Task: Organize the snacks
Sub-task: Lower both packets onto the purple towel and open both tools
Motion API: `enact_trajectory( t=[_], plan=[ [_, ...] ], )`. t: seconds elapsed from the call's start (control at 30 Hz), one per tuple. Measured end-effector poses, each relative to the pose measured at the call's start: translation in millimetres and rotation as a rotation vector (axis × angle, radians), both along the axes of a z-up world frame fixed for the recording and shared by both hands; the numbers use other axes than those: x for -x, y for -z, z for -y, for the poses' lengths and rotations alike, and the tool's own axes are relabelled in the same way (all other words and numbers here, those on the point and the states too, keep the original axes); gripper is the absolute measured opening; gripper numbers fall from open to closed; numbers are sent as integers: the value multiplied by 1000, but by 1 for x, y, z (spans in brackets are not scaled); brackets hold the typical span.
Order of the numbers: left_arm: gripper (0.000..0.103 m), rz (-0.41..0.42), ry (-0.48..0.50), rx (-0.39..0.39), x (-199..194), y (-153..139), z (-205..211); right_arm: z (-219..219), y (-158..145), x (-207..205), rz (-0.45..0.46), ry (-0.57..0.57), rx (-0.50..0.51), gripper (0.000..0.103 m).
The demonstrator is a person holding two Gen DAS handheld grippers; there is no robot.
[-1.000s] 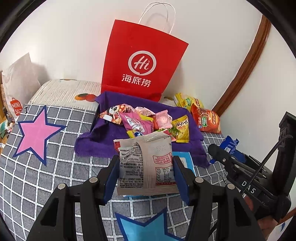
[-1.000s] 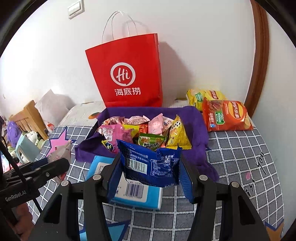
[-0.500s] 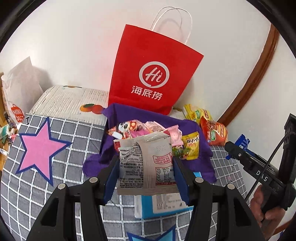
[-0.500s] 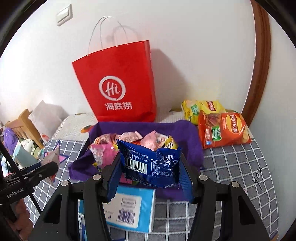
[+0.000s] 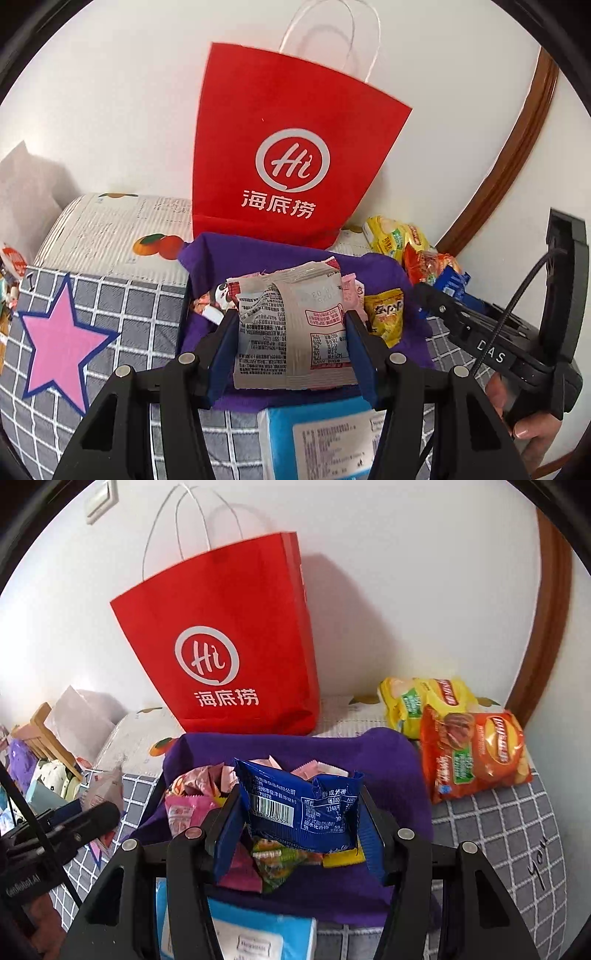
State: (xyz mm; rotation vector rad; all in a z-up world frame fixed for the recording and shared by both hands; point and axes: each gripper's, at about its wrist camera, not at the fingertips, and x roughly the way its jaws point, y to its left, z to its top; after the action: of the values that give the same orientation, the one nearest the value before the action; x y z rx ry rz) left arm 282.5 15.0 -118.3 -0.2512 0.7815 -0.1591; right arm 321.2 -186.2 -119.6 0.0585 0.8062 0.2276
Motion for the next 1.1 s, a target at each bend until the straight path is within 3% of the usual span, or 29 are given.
enact_trajectory(
  t=[0.4,0.6,1.1],
  plan=[
    [54,-59,18,-49,-51,22,11,-8,30,-47,-52,-15,6,57],
    [54,-104,38,-33,-75,41,14,-1,57,-61,-137,-25,12,57],
    [54,-122,95,-56,-85,54,22,-11,85,-72,-214,-83,26,57]
  ],
)
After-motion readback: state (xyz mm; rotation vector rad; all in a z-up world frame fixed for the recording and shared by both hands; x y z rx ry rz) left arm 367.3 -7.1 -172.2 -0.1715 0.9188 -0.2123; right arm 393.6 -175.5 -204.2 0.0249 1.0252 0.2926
